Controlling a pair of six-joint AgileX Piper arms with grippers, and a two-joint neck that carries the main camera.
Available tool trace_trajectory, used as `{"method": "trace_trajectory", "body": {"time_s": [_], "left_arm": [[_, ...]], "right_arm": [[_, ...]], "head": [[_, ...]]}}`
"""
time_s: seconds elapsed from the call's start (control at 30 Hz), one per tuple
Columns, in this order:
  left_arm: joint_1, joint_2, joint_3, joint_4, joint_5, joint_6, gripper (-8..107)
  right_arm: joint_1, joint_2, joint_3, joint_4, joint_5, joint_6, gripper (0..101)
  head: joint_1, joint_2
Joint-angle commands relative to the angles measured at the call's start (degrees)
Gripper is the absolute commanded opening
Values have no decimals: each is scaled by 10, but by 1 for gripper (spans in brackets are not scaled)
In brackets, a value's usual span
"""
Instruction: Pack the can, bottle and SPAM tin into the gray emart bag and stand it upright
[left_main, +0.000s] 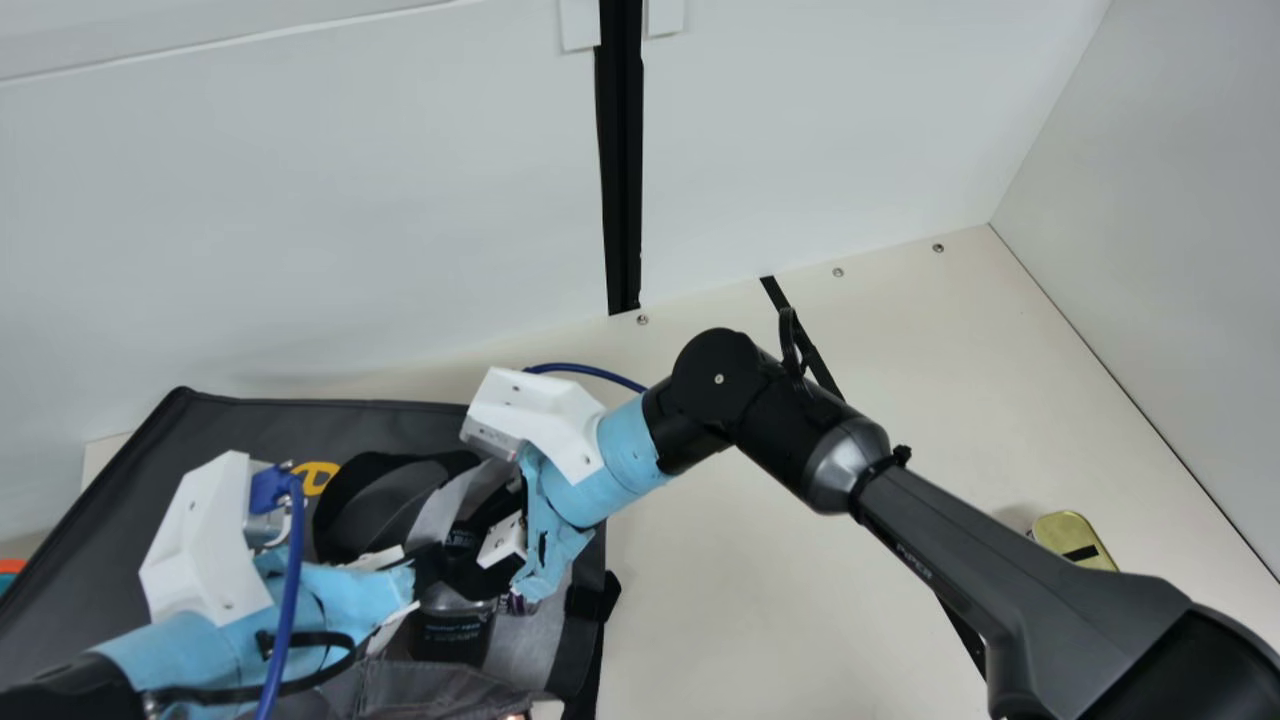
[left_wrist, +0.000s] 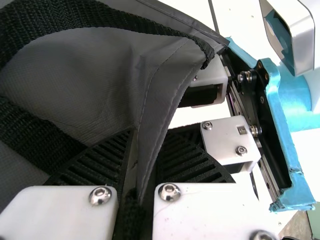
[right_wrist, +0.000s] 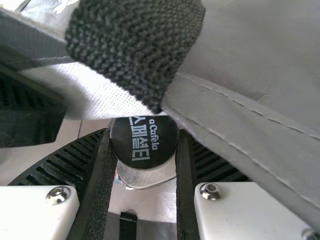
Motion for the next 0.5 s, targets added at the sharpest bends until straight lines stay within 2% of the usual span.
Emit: {"method": "trace_trajectory", "body": {"time_s": [0.0, 0.47], "left_arm": [[0, 0, 0, 0, 0, 0, -8], [0, 0, 0, 0, 0, 0, -8]], "right_arm": [[1, 1, -2, -1, 0, 1, 33], [-6, 1, -9, -6, 8, -4, 80]], "head": [[-13, 0], [-13, 0]]}}
